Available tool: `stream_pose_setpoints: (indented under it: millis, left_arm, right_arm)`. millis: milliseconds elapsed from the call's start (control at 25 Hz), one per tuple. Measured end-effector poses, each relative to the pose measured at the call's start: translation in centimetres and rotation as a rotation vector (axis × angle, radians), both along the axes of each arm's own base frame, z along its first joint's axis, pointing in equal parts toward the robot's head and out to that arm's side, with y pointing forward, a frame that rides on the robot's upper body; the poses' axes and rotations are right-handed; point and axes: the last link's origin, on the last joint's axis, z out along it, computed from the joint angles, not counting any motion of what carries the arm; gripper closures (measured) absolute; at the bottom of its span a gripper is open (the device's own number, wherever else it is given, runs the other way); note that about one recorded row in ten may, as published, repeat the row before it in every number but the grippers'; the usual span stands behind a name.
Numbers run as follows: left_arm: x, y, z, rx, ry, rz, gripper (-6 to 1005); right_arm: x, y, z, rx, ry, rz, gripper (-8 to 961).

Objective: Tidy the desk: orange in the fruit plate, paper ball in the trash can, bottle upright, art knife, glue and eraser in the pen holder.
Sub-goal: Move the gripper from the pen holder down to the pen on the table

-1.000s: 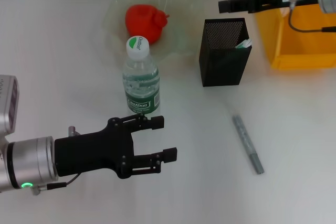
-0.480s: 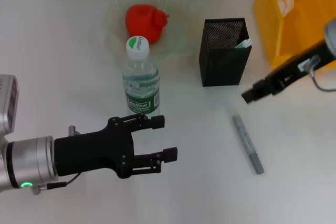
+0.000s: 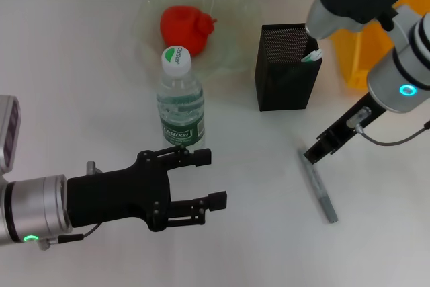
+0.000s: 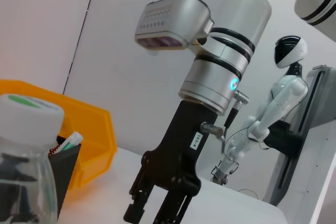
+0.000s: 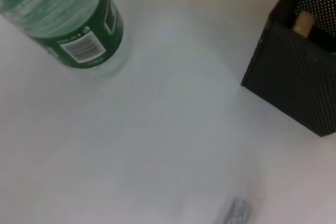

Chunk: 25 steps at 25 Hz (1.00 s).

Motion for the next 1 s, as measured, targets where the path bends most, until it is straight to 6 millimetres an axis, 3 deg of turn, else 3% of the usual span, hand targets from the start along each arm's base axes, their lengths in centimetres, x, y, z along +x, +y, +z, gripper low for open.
stream_pose_setpoints:
  millis: [120,320,1000]
  left_arm:
    - [0.1,0.0,0.0,-0.001,-0.003,-0.008,202]
    - [0.2,0.1,0.1,-0.002,-0.001,-0.016,201]
    - [-1.0,-0.6,0.8,0.016,0.032,-0.048,201]
  right_arm:
    - [-0.2,0.0,-1.0,0.021,-0.01,-0.015,447]
    - [0.0,-0.2,-2.4,0.033,-0.023,-0.023,294]
    - [0.8,0.3,-3.4,0.046,-0.019,-0.05,405]
